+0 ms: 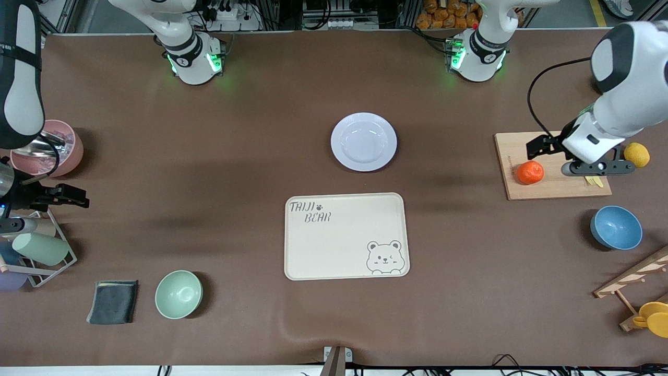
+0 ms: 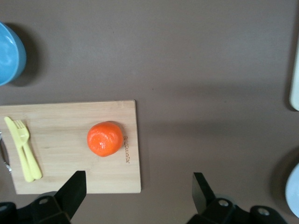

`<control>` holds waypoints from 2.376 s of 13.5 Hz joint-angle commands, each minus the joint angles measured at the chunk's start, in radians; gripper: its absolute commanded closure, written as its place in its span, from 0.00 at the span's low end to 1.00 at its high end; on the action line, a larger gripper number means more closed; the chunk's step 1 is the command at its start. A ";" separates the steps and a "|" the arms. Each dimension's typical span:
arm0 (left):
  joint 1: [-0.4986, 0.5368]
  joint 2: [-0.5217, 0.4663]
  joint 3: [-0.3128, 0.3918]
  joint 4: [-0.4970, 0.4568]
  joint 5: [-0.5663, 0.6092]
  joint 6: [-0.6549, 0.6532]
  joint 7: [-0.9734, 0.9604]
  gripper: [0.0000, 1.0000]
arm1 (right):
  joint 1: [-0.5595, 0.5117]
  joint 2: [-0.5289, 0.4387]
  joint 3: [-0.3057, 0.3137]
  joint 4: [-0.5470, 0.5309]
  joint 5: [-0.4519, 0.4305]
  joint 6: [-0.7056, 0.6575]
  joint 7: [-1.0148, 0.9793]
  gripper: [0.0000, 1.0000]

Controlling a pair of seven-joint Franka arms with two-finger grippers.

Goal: Place orange and plate with both arms
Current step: 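Close the left gripper around the orange, then lift the orange and carry it with the left gripper to the plate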

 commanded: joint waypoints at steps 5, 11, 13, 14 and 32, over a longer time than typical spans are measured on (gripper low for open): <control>0.087 0.026 -0.006 -0.223 0.028 0.269 0.009 0.00 | -0.024 0.013 0.019 0.028 -0.018 -0.010 0.005 0.00; 0.119 0.112 -0.008 -0.236 0.110 0.325 0.038 0.00 | -0.024 0.013 0.019 0.028 -0.018 -0.010 0.007 0.00; 0.154 0.132 -0.008 -0.245 0.110 0.362 0.090 0.00 | -0.024 0.013 0.019 0.028 -0.018 -0.011 0.005 0.00; 0.170 0.147 -0.008 -0.245 0.110 0.378 0.116 0.00 | -0.024 0.013 0.019 0.028 -0.018 -0.011 0.005 0.00; 0.248 0.299 -0.063 -0.254 0.064 0.471 0.262 0.00 | -0.026 0.014 0.017 0.028 -0.018 -0.010 0.005 0.00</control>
